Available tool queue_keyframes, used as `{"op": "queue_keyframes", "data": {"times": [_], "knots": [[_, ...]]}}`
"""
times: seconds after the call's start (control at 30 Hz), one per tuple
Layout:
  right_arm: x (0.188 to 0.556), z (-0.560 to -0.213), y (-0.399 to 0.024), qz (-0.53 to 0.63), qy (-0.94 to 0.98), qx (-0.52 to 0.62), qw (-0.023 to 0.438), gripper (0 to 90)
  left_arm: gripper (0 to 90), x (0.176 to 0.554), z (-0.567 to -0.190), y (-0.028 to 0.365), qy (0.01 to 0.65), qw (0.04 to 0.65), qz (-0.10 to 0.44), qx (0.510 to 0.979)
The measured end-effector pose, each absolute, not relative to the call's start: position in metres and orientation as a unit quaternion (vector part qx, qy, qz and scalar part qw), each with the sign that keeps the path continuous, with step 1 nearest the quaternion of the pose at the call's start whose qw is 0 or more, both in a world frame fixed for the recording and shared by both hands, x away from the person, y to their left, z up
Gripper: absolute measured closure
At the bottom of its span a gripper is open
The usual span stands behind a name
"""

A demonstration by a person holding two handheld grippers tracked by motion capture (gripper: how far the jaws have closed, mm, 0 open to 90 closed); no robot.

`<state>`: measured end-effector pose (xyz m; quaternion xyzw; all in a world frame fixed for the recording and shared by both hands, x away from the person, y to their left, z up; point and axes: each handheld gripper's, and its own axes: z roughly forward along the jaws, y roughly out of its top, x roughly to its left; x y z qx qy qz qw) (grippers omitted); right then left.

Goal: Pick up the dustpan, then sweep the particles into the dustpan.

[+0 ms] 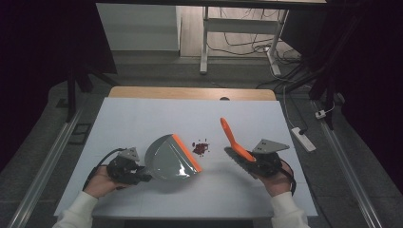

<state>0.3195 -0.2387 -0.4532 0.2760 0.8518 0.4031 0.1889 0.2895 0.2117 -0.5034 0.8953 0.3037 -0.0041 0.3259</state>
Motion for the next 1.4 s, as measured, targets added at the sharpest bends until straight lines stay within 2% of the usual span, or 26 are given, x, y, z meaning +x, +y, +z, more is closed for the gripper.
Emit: {"op": "queue_keyframes", "data": {"times": [0.4,0.77,1.4], "knots": [[0.323,-0.456,-0.233,0.399,0.855,0.273,0.186,69.8,61.7,0.292,-0.508,0.206,0.308,0.307,-0.014,0.900],[0.342,-0.453,-0.213,0.403,0.852,0.272,0.193,69.8,61.7,0.292,-0.509,0.204,0.311,0.306,-0.012,0.900],[0.413,-0.457,-0.173,0.399,0.843,0.305,0.193,69.8,61.7,0.292,-0.509,0.205,0.309,0.309,-0.013,0.900]]}}
